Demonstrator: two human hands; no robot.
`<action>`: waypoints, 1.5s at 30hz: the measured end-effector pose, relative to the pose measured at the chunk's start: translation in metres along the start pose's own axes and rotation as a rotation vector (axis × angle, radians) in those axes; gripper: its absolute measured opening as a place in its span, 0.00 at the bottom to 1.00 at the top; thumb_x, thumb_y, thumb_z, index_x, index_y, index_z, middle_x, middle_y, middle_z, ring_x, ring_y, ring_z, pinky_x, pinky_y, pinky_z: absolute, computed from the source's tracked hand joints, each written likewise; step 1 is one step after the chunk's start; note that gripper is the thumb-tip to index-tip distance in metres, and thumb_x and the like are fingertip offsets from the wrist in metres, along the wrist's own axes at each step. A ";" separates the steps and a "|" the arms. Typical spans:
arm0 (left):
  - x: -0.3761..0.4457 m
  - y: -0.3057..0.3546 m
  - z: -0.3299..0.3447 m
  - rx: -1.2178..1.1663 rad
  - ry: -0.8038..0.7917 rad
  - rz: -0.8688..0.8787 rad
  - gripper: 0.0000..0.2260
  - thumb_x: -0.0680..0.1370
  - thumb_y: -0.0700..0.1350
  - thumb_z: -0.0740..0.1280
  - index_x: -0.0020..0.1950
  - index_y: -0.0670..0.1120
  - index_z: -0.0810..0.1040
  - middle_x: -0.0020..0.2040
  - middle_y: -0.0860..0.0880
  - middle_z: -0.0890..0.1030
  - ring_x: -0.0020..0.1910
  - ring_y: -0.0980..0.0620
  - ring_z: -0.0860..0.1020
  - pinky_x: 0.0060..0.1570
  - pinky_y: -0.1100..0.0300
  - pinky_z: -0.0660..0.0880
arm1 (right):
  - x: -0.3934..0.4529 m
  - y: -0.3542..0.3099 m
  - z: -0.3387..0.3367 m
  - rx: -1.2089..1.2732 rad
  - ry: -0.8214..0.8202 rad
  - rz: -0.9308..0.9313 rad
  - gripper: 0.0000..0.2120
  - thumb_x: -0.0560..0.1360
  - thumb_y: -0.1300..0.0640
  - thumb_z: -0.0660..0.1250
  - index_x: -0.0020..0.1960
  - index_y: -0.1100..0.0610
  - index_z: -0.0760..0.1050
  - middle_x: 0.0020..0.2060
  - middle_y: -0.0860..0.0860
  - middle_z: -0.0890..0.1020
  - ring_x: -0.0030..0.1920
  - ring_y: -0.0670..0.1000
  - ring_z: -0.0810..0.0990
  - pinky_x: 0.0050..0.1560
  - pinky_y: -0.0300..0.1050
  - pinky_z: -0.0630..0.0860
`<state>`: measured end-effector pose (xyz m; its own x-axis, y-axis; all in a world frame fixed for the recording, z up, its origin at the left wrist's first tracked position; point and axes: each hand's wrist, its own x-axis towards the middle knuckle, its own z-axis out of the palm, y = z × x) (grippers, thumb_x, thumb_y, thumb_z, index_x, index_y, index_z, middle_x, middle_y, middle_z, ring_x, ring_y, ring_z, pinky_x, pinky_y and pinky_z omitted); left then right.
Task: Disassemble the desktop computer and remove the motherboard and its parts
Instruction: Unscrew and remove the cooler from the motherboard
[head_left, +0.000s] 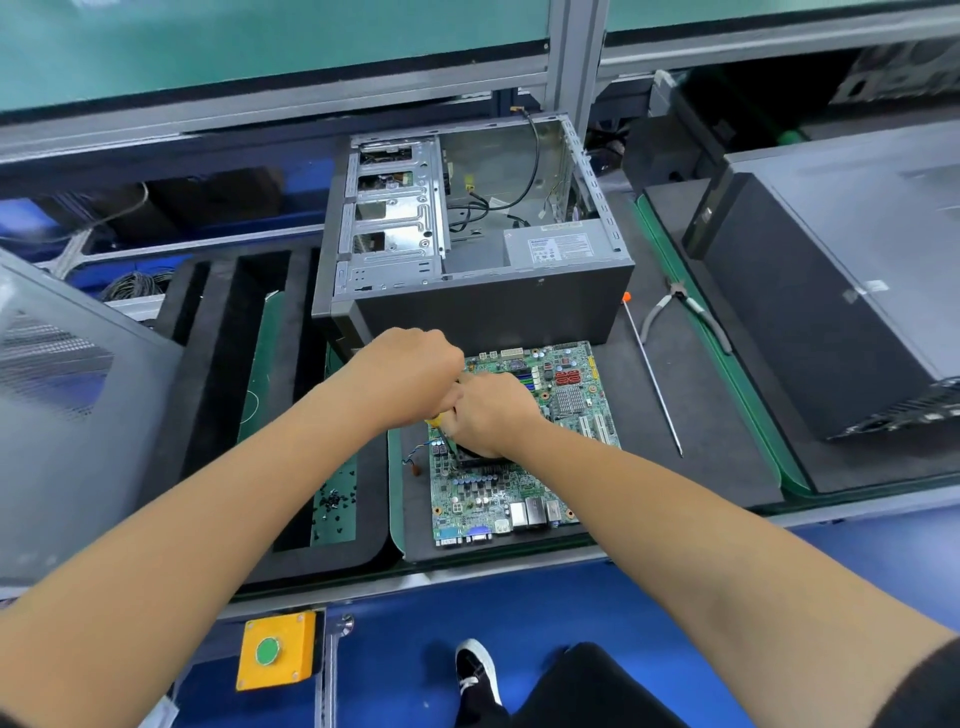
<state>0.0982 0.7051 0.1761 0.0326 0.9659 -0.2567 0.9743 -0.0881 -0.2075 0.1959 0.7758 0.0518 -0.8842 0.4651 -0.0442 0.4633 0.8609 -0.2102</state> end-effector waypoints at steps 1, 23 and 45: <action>0.001 0.003 -0.001 0.077 0.018 0.009 0.16 0.80 0.52 0.61 0.35 0.46 0.67 0.30 0.50 0.65 0.30 0.48 0.69 0.30 0.57 0.65 | 0.000 0.000 0.000 0.004 -0.005 0.001 0.12 0.77 0.50 0.52 0.39 0.53 0.69 0.36 0.51 0.74 0.36 0.53 0.74 0.31 0.44 0.63; -0.003 0.006 -0.001 -0.211 -0.019 0.093 0.05 0.68 0.47 0.75 0.38 0.47 0.83 0.37 0.49 0.80 0.36 0.46 0.78 0.33 0.56 0.77 | -0.008 -0.004 -0.015 0.047 -0.067 0.034 0.16 0.73 0.52 0.58 0.28 0.54 0.61 0.26 0.48 0.68 0.30 0.53 0.70 0.28 0.42 0.60; -0.006 0.000 -0.007 -0.212 -0.262 0.188 0.13 0.68 0.33 0.63 0.38 0.51 0.66 0.43 0.53 0.67 0.40 0.51 0.70 0.32 0.60 0.63 | -0.008 -0.006 -0.016 0.093 -0.032 0.049 0.14 0.70 0.47 0.49 0.30 0.53 0.61 0.26 0.49 0.69 0.27 0.52 0.66 0.27 0.42 0.58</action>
<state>0.0999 0.7009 0.1843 0.1833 0.8403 -0.5102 0.9822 -0.1788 0.0584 0.2015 0.7701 0.0685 -0.8626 0.4982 -0.0875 0.5000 0.8136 -0.2967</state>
